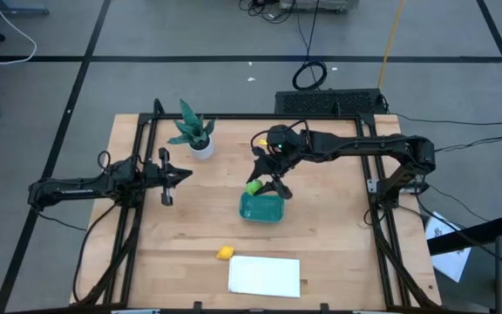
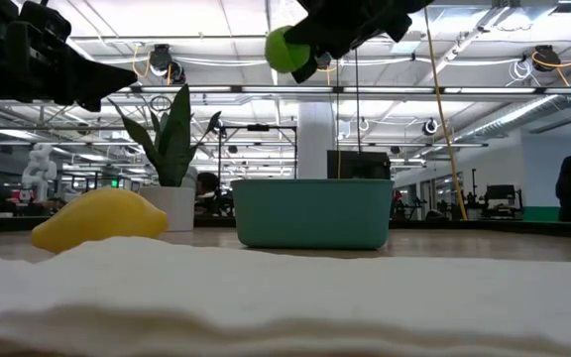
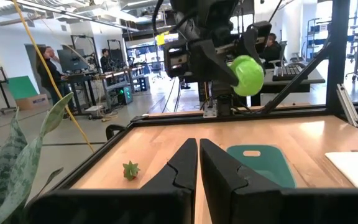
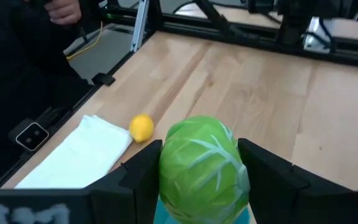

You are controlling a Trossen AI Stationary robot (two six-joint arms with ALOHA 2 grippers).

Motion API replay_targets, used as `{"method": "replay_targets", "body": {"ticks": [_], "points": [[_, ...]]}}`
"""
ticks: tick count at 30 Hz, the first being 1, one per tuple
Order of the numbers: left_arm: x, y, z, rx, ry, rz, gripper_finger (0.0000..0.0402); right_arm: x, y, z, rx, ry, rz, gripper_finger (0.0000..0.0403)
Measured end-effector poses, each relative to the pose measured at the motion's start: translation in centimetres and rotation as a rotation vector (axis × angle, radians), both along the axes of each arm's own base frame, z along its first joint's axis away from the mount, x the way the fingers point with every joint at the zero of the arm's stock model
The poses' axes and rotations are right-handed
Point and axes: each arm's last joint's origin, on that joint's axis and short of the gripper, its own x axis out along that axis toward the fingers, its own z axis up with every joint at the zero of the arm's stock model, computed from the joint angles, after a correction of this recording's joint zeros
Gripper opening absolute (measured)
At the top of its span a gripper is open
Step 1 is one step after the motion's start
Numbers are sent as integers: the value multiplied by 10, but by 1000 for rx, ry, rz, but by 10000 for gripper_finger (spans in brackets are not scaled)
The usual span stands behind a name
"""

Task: Pick and placing Produce into tupperware
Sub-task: Put the green cabbage into the blue bin

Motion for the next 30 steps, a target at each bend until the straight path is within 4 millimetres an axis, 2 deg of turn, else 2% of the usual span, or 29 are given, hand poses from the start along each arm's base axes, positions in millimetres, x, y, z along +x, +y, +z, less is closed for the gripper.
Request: {"method": "replay_targets", "body": {"ticks": [5, 22, 30], "points": [[0, 0, 0, 0, 0, 0, 26, -3, 0, -11, 3, 26, -1, 187], [0, 0, 0, 0, 1, 0, 26, -2, 0, -11, 8, 26, -8, 183], [0, 0, 0, 0, 1, 0, 26, -5, -2, -16, -17, 115, -116, 184]]}}
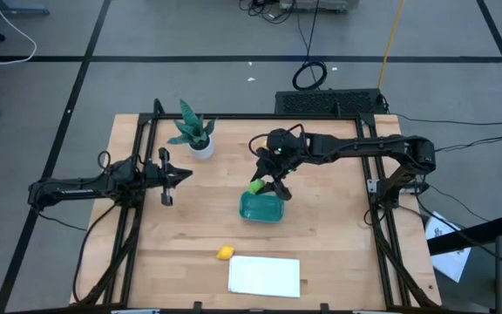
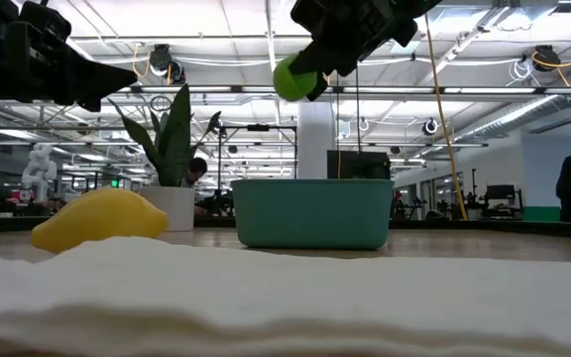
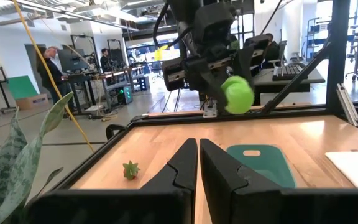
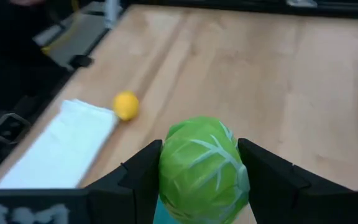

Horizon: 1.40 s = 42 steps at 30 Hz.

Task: Pick and placing Produce into tupperware
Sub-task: Put the green cabbage into the blue bin

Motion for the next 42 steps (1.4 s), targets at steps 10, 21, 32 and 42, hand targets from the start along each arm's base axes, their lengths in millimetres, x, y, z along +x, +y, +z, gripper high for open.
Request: {"method": "replay_targets", "body": {"ticks": [10, 21, 32, 42], "points": [[0, 0, 0, 0, 0, 0, 26, -3, 5, -7, -75, 108, -136, 183], [0, 0, 0, -8, -1, -1, 26, -7, 12, -12, 24, 233, -225, 182], [0, 0, 0, -11, -1, -2, 26, -10, 11, 7, 13, 327, -307, 181], [0, 0, 0, -11, 1, -1, 26, -9, 10, -4, 2, 403, -298, 181]]}}
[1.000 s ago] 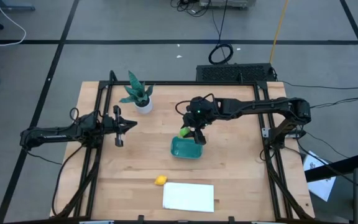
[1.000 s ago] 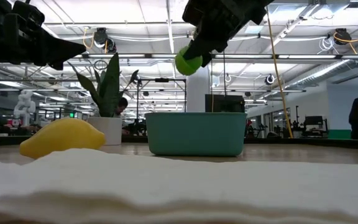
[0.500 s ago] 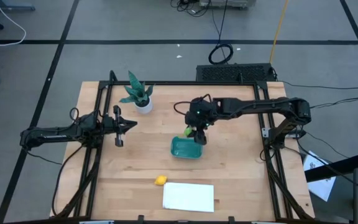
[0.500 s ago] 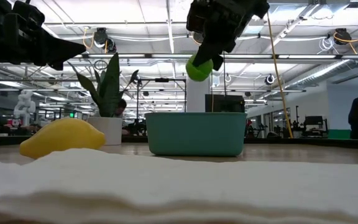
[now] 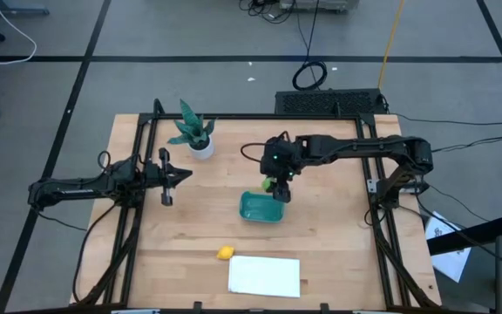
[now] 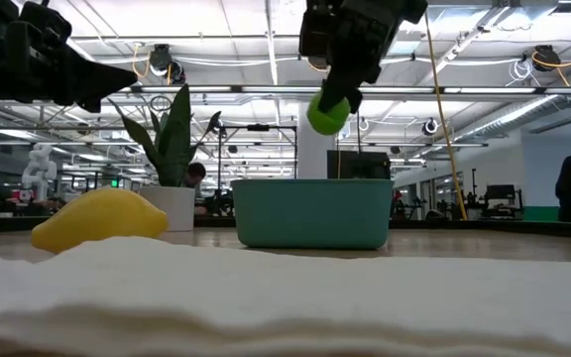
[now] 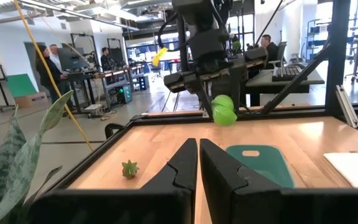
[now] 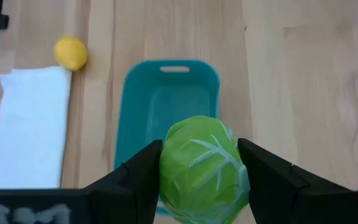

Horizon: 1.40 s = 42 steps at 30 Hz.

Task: Pick and placing Produce into tupperware
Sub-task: Put the green cabbage into the blue bin

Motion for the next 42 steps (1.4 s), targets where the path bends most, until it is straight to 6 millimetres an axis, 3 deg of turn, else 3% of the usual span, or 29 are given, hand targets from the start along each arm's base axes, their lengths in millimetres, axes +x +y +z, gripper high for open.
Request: {"method": "replay_targets", "body": {"ticks": [10, 26, 33, 37, 42], "points": [[0, 0, -2, -3, 22, -1, 26, 11, 7, -25, 6, 72, 44, 181], [0, 0, -2, -1, 21, -1, 26, 11, 8, -43, -10, 56, 81, 181], [0, 0, -2, 2, 21, -1, 26, 8, 9, -45, 109, 78, 94, 181], [0, 0, -2, 2, 21, -1, 26, 8, 2, -45, 130, 76, 75, 181], [0, 0, -2, 2, 22, 0, 26, 11, -10, -59, 140, 116, 40, 181]]}}
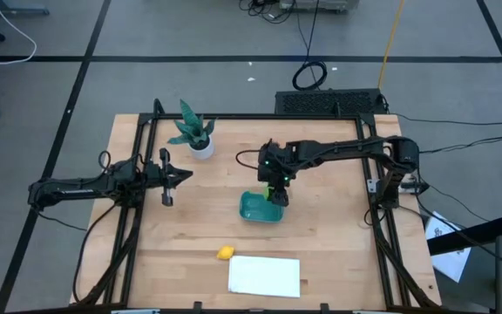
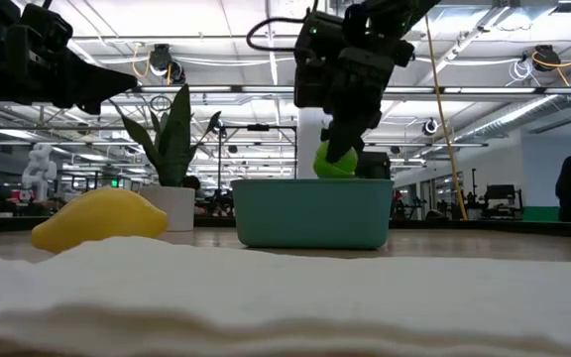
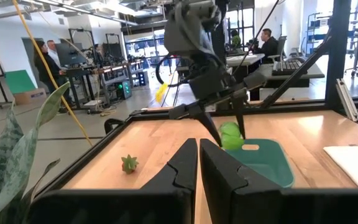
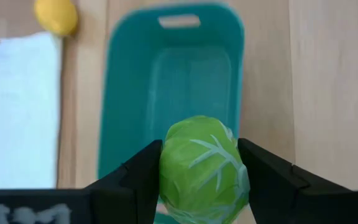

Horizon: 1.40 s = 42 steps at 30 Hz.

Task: Pick and placing Produce into tupperware
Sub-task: Put the green cabbage into the blue bin

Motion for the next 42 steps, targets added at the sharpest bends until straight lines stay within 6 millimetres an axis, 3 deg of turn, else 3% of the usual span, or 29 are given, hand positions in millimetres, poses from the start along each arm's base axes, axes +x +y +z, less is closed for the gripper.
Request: {"method": "replay_targets", "body": {"ticks": [6, 20, 42], "points": [[0, 0, 0, 0, 4, 0, 26, 4, -6, -19, 1, 50, 5, 180], [0, 0, -1, -1, 11, 0, 26, 1, 14, -20, -16, 78, 126, 180], [0, 0, -1, -1, 14, 0, 26, 7, 16, -38, -62, 65, 245, 180]]}}
